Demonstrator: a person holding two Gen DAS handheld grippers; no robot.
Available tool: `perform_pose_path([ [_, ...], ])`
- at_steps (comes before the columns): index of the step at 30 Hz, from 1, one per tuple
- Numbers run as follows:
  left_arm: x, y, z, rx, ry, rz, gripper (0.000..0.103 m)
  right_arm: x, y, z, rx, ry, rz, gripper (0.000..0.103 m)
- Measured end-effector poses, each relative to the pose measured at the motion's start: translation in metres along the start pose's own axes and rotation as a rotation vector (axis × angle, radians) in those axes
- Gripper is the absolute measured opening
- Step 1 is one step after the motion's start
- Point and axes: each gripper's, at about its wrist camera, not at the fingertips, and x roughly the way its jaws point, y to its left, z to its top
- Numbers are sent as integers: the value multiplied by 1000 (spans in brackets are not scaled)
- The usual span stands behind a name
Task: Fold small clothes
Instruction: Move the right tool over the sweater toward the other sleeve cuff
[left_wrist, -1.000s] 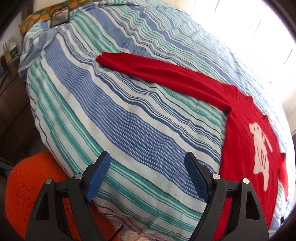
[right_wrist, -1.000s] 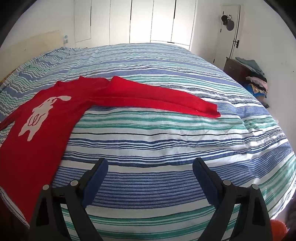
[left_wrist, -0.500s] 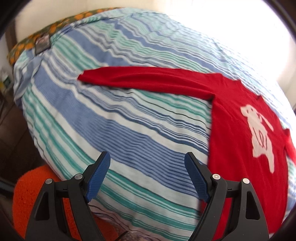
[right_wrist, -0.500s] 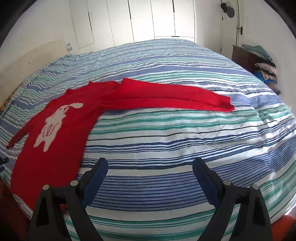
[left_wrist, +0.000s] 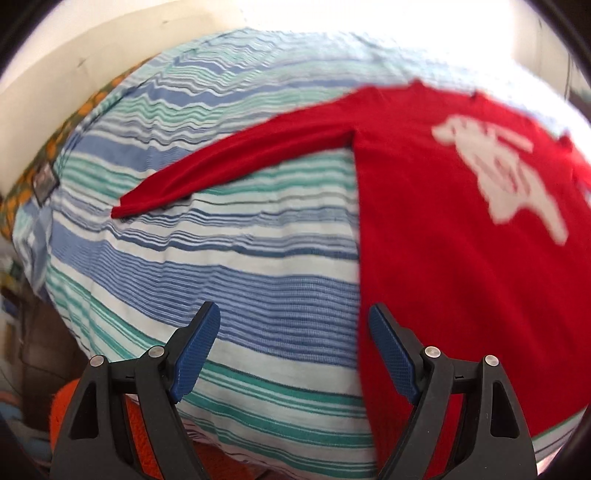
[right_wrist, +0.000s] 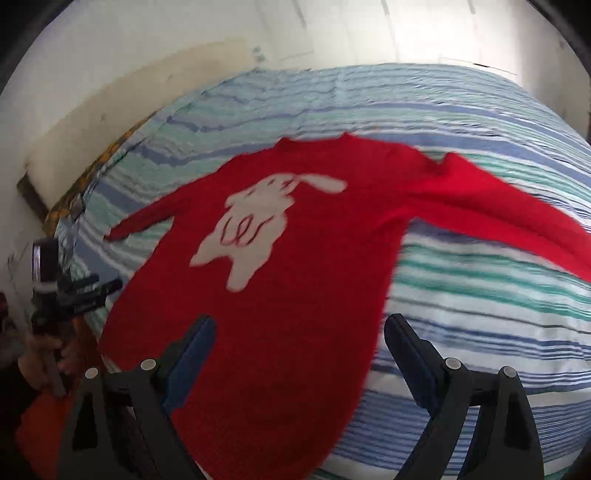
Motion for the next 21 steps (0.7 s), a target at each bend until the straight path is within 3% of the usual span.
perform_pose_path([
  [2, 1, -3, -1, 21, 1, 8, 84, 20, 11, -28, -67, 129, -97, 91],
  [3, 1, -4, -1, 27, 2, 9, 84, 22, 11, -38, -87, 152, -132, 91],
  [6, 3, -7, -1, 42, 8, 7, 85, 4, 5, -60, -55, 143, -122, 92],
  [9, 6, -11, 0, 55, 13, 5, 85, -7, -8, -60, 24, 151, -108, 92],
  [14, 8, -14, 1, 68, 12, 12, 86, -12, -17, -52, 106, 152, -78, 92],
  [21, 13, -11, 3, 51, 28, 1, 89, -45, -83, -25, 310, 51, -43, 92],
])
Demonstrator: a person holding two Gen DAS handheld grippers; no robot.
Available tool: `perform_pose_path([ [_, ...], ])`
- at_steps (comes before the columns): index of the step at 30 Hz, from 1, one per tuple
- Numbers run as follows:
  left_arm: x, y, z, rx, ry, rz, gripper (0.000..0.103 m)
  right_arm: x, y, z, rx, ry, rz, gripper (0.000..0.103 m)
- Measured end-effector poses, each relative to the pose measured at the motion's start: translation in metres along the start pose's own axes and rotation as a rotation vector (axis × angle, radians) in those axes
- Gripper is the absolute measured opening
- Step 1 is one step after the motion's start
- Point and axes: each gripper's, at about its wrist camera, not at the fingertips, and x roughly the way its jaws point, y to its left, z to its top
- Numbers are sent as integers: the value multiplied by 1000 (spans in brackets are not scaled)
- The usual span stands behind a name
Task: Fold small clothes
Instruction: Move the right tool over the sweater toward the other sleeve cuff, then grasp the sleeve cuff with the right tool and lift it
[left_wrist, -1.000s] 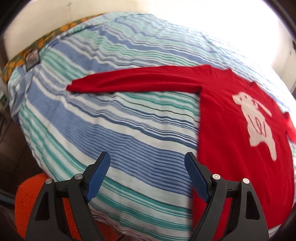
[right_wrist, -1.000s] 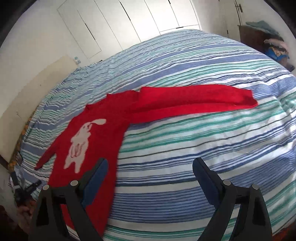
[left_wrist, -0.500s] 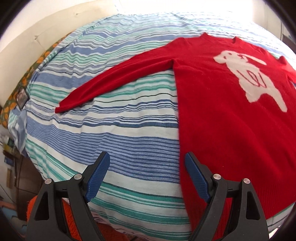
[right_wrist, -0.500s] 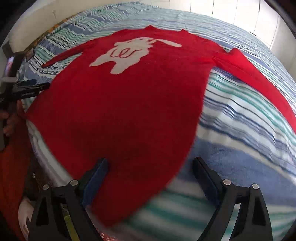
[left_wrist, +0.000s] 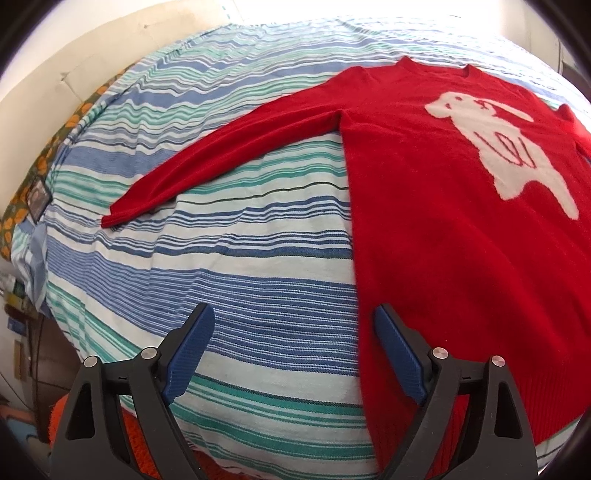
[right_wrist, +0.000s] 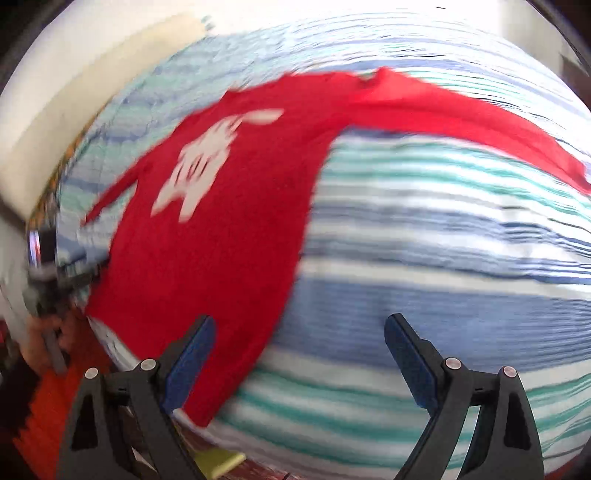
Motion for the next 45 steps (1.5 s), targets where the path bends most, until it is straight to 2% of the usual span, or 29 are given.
perform_pose_path([
  [2, -4, 8, 2, -37, 5, -30, 89, -12, -31, 17, 90, -58, -9, 92],
  [4, -10, 24, 2, -116, -2, -76, 89, -25, -68, 33, 200, -132, -35, 92],
  [6, -12, 43, 0, -213, 1, -117, 89, -42, -117, 43, 359, -224, -76, 92],
  [7, -10, 50, 0, -253, 7, -127, 89, -51, -148, 44, 479, -277, -85, 92],
  [9, -4, 63, -1, -330, 26, -138, 89, -58, -195, 41, 676, -348, -55, 92],
  [11, 3, 73, -4, -397, 49, -150, 89, -55, -226, 37, 811, -384, -2, 91],
  [15, 10, 75, -6, -440, 67, -140, 89, -34, -254, 46, 925, -402, 115, 81],
  [18, 13, 71, -6, -427, 72, -118, 89, -23, -267, 56, 986, -414, 53, 74],
  [21, 15, 70, -6, -415, 78, -104, 89, -10, -282, 58, 1073, -412, 11, 56],
  [22, 16, 70, -6, -414, 78, -102, 89, -7, -284, 60, 1080, -398, -9, 34],
  [23, 16, 70, -6, -416, 76, -103, 89, -7, -284, 64, 1071, -375, -40, 5],
  [24, 16, 72, -6, -420, 74, -107, 89, -10, -281, 69, 1050, -373, -60, 5],
  [25, 16, 73, -6, -423, 73, -111, 89, -17, -275, 75, 1021, -384, -69, 5],
  [28, 19, 74, -5, -424, 72, -116, 89, -47, -224, 116, 819, -433, -45, 5],
  [31, 22, 73, -2, -420, 68, -118, 89, -76, -139, 171, 580, -482, 46, 5],
  [34, 20, 75, -1, -427, 61, -127, 89, -85, -25, 225, 323, -493, 196, 5],
  [36, 18, 77, -3, -437, 55, -137, 89, -75, 40, 245, 193, -466, 269, 5],
  [38, 17, 81, -5, -447, 54, -143, 89, -47, 110, 263, 86, -405, 346, 5],
  [41, 18, 86, -8, -457, 59, -145, 89, 2, 178, 267, 10, -310, 432, 7],
  [42, 19, 87, -9, -459, 60, -145, 89, 20, 189, 269, -3, -274, 454, 8],
  [43, 19, 88, -9, -461, 60, -147, 89, 38, 202, 270, -15, -219, 473, 17],
  [44, 19, 88, -9, -462, 60, -148, 89, 55, 211, 269, -15, -172, 484, 34],
  [45, 19, 88, -9, -461, 59, -150, 89, 64, 212, 268, -8, -155, 495, 42],
])
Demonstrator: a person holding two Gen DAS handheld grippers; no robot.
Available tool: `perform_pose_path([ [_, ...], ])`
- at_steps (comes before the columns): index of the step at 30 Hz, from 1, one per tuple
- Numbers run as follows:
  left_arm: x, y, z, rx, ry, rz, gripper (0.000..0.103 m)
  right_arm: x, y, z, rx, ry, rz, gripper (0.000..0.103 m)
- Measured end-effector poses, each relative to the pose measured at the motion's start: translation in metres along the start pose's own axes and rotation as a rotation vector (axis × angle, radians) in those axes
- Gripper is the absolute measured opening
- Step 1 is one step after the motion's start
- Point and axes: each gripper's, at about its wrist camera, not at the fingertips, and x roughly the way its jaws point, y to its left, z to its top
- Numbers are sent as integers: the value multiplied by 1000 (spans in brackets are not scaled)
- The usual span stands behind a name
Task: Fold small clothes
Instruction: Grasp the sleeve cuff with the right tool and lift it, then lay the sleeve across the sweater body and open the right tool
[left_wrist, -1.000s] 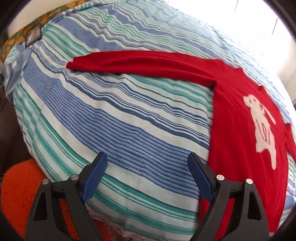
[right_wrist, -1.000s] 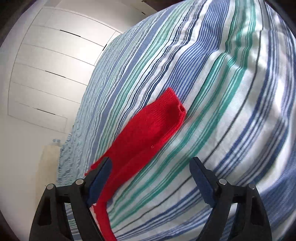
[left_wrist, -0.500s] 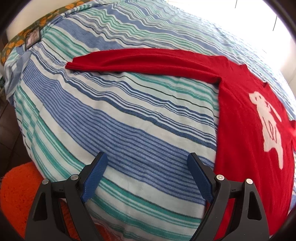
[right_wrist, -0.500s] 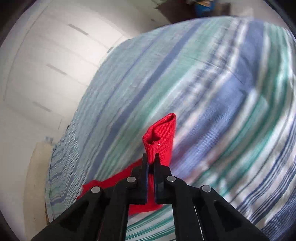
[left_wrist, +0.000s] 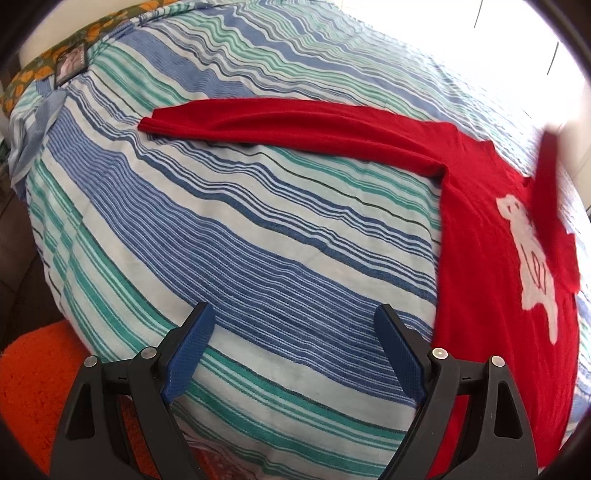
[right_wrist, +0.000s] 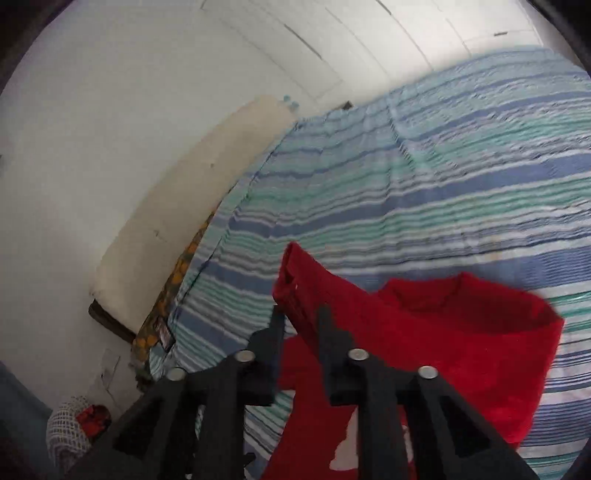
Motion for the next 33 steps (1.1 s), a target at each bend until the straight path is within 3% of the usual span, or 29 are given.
perform_pose_path([
  [1, 0, 0, 0, 1, 0, -1, 89, 3, -15, 5, 13, 7, 22, 49],
  [4, 2, -2, 1, 6, 3, 0, 89, -11, -51, 13, 46, -11, 28, 49],
  [6, 4, -4, 2, 11, 5, 2, 89, -45, -93, 20, 98, -18, -9, 49],
  [10, 8, -10, 3, 27, 10, 14, 90, -49, -169, -19, 286, 89, -44, 49],
  [12, 9, -13, 2, 38, 10, 23, 90, -39, -208, -45, 349, 149, -136, 49],
  [13, 9, -14, 2, 44, 8, 27, 90, -34, -232, -60, 360, 190, -263, 48],
  [14, 8, -14, 1, 48, 7, 29, 90, -35, -249, -71, 372, 212, -370, 42],
  [15, 8, -14, 0, 52, 6, 30, 90, -37, -264, -79, 399, 212, -421, 26],
  [16, 8, -14, -1, 54, 5, 31, 90, -43, -273, -82, 428, 188, -436, 0],
  [17, 9, -14, -1, 57, 5, 35, 90, -50, -272, -80, 429, 154, -439, 1],
  [19, 11, -17, 0, 63, 8, 44, 91, -52, -243, -67, 312, 142, -467, 9],
  [21, 13, -20, 1, 64, 6, 47, 91, -38, -197, -54, 120, 179, -441, 17],
  [23, 14, -22, 2, 64, 6, 45, 92, -11, -144, -47, -101, 223, -408, 32],
  [26, 13, -21, 2, 63, 7, 34, 92, 42, -70, -67, -439, 308, -353, 44],
  [28, 13, -18, 2, 60, 10, 23, 92, 79, -40, -90, -590, 374, -331, 44],
  [33, 11, -12, 2, 44, 17, 1, 92, 161, -27, -114, -768, 424, -482, 43],
])
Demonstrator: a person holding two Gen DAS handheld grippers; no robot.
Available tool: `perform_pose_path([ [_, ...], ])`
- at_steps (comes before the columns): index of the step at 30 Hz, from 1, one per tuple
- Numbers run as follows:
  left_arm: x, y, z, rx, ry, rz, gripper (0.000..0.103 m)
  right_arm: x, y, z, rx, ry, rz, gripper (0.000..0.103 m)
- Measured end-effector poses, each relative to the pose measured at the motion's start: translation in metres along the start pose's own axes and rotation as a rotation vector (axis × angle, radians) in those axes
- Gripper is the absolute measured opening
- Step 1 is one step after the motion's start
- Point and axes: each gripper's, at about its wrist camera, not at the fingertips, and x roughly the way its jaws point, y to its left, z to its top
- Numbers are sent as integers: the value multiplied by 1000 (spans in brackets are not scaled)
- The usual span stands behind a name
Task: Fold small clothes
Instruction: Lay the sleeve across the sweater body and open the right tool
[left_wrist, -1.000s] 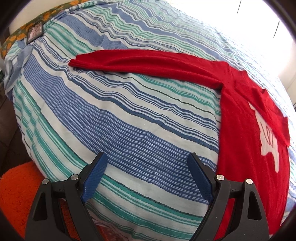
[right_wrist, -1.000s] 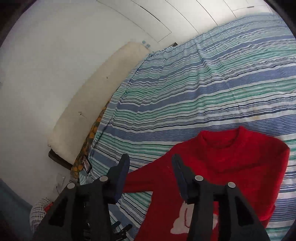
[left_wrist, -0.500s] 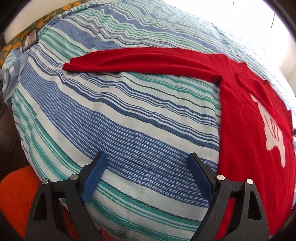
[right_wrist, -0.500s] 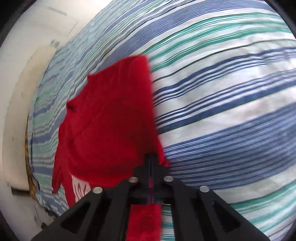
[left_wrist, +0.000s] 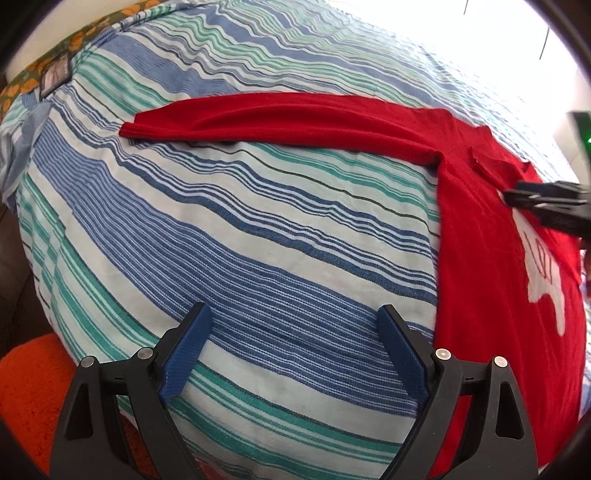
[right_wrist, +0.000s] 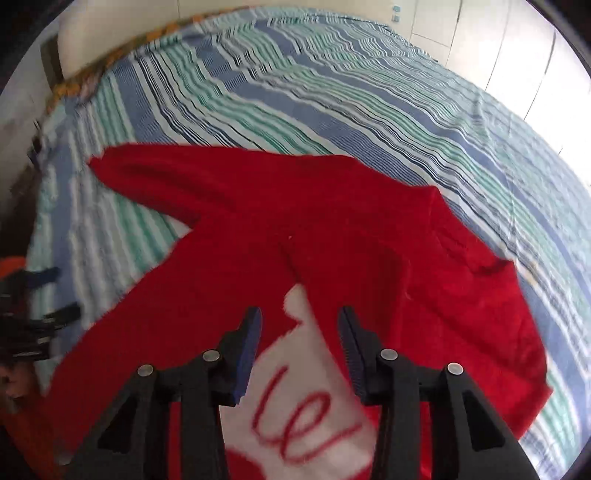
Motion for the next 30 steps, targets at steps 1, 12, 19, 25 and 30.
perform_pose_path([
  [1, 0, 1, 1, -6, 2, -7, 92, 12, -1, -1, -11, 15, -18, 43],
  [12, 3, 8, 5, -59, 27, -44, 92, -2, 11, -27, -75, 49, 139, 62],
  [19, 6, -1, 3, -27, 24, -3, 94, -55, -128, -107, 586, -157, 309, 62],
  [25, 7, -6, 0, 0, 15, 29, 95, -48, -200, -221, 942, -3, 151, 4],
  [30, 10, -11, -1, 20, 11, 58, 97, -109, -153, -215, 781, -122, 220, 19],
])
